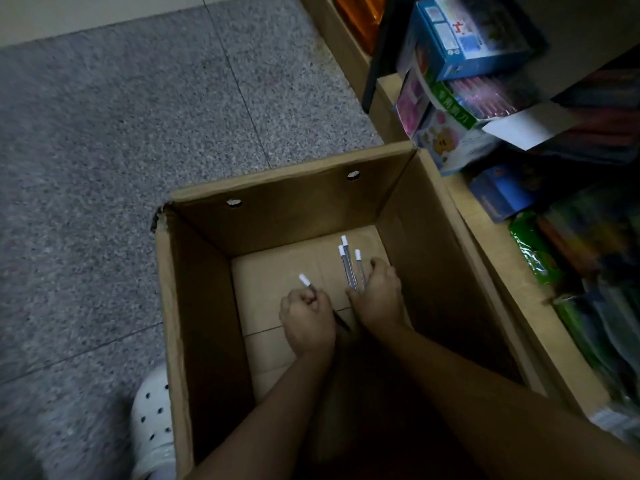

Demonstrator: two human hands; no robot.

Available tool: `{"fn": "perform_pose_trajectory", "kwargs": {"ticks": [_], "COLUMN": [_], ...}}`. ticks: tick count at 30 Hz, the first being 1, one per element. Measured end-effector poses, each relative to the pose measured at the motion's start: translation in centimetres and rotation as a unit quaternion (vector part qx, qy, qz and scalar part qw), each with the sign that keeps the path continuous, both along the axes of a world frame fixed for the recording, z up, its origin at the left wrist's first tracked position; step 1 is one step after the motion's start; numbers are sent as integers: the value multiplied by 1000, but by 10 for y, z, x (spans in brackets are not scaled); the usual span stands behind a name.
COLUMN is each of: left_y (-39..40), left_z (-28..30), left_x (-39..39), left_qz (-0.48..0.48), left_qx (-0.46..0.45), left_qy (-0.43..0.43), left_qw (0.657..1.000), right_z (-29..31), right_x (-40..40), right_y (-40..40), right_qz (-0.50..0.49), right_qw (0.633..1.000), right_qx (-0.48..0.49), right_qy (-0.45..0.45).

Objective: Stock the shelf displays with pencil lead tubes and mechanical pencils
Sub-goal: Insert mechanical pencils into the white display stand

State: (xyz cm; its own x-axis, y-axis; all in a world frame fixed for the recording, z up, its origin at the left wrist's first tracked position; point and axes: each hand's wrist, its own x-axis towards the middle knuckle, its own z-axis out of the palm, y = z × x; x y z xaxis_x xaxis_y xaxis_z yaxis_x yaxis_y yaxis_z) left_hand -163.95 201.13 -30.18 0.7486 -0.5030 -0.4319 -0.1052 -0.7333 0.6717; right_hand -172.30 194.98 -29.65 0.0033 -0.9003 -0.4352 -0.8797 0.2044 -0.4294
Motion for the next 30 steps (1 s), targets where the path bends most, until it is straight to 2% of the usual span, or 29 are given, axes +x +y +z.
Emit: {"fn": "perform_pose_trajectory", "kwargs": {"ticks": [3,6,12,14,17,22,30], "left_y": [-20,-33,-38,-40,-43,-28,-14], "left_z": [-2,-8,-16,-16,-11,17,117], "left_x": [2,2,-2,-2,1,3,6], "left_qz": [-43,-80,-59,-38,32,32,-86], "left_qx": [-27,-3,-15,-9,-13,-52,-148], "left_qy": [39,35,68,111,243,388,399], "left_qw": [998,996,996,993,969,919,901], "right_z": [-3,-7,-12,-14,-11,20,117], "right_x": [-1,2,7,5,2,-2,-18], "right_y": [-4,-5,-1,-2,-2,11,32], "right_qz": [-4,-14,-86,-113,-156,-200,-228], "right_qw": [1000,999,990,981,959,924,879], "right_qx": [8,22,37,62,114,141,68], "right_qy": [-28,-27,-105,-144,-209,-296,-414]}}
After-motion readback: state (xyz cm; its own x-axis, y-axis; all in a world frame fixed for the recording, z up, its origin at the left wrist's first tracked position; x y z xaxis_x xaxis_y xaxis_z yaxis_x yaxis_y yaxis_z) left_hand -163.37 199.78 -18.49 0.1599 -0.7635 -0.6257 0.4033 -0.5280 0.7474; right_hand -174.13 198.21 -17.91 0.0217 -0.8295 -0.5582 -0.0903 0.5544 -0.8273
